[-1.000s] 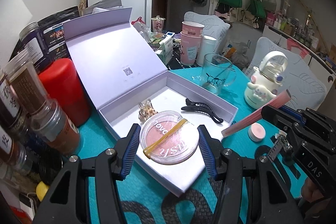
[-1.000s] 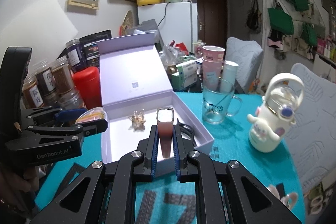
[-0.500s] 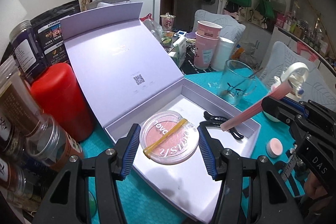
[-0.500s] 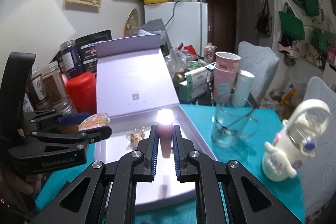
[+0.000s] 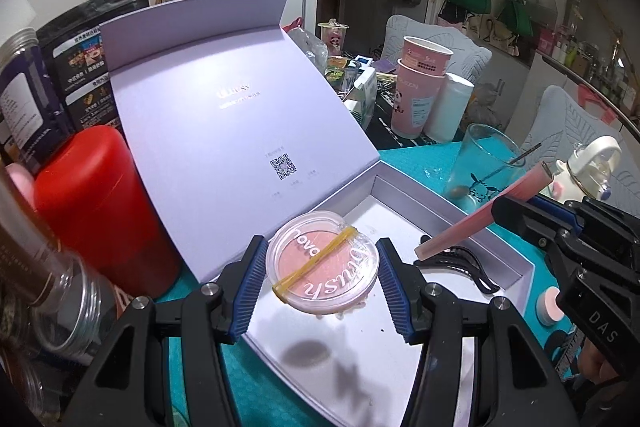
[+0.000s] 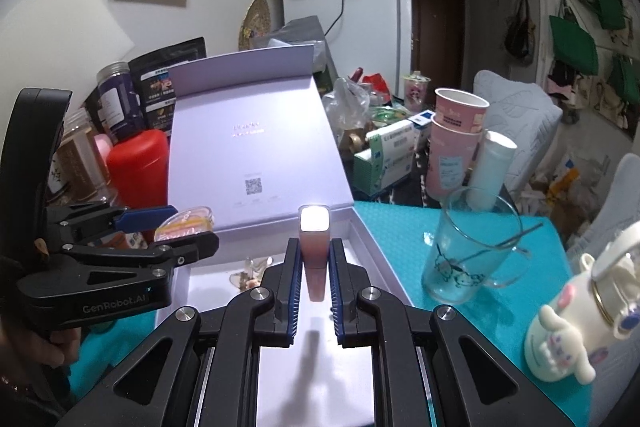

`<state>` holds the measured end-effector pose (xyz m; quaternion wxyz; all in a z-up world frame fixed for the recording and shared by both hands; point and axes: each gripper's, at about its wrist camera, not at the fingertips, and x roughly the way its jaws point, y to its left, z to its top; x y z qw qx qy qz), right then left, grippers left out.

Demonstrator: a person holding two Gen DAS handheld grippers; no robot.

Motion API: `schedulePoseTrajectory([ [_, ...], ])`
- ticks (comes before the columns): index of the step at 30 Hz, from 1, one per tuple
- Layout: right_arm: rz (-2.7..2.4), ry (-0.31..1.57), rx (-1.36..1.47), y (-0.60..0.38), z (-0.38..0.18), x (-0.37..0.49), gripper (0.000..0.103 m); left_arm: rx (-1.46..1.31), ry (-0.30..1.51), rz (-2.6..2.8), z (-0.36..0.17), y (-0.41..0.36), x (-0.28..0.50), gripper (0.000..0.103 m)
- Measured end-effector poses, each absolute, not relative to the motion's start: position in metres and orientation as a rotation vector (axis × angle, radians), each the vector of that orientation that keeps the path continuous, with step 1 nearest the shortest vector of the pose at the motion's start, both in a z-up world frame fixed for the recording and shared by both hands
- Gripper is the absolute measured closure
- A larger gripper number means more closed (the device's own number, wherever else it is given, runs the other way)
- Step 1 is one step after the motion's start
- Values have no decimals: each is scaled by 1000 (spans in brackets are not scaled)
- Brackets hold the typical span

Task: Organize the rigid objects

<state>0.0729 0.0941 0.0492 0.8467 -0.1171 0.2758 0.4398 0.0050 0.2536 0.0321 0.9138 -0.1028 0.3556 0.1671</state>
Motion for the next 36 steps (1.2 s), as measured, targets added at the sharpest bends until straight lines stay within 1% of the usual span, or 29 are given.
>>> schedulePoseTrajectory([
  [15, 947, 655, -309, 120, 15, 86, 90, -234, 821, 314, -7, 267, 35, 48],
  [27, 951, 634, -349, 129, 15, 86, 90, -253, 900, 303, -30, 271, 48, 48],
  [36, 946, 646, -345, 131, 16, 88, 89, -237, 908, 314, -31, 269, 51, 48],
])
